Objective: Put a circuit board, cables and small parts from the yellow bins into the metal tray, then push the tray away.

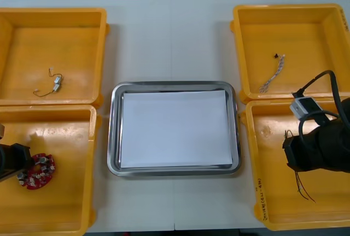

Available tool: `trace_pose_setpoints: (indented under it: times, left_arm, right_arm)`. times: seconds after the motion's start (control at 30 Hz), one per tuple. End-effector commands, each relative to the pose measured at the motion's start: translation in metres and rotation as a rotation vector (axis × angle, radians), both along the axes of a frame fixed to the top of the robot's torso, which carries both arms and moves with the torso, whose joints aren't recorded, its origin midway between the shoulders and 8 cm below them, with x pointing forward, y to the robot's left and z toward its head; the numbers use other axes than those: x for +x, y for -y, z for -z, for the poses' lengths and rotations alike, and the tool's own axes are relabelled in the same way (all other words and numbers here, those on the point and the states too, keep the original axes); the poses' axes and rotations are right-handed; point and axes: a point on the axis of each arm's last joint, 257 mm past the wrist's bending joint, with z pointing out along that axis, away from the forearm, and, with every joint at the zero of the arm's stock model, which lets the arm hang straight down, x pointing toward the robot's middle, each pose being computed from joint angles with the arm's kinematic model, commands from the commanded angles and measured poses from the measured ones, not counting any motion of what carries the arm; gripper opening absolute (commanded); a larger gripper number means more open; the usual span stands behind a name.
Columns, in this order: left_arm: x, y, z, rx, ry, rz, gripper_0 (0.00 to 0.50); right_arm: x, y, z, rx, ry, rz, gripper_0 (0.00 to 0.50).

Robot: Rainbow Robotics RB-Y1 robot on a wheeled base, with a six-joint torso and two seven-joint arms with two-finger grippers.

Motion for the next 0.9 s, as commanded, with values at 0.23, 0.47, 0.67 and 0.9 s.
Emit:
trace_pose_setpoints:
  times: [0.23, 0.47, 0.67, 0.9]
  left_arm:
    - [-0.007, 0.005, 0.011, 0.046, -0.01, 0.137, 0.0]
    - [0.002, 0.008, -0.002, 0.059, 0.017, 0.155, 0.0]
    - [0.003, 0.011, -0.029, 0.074, 0.025, 0.172, 0.0]
    - [0.001, 0.015, -0.063, 0.09, 0.02, 0.185, 0.0]
  right_arm:
    - [0.019, -0.039, -0.02, 0.026, 0.038, -0.01, 0.0]
    - [0.024, -0.052, -0.02, 0.043, 0.037, -0.002, 0.0]
    - [0.031, -0.059, -0.02, 0.057, 0.039, 0.008, 0.0]
    - [0.039, -0.064, -0.024, 0.059, 0.039, 0.015, 0.0]
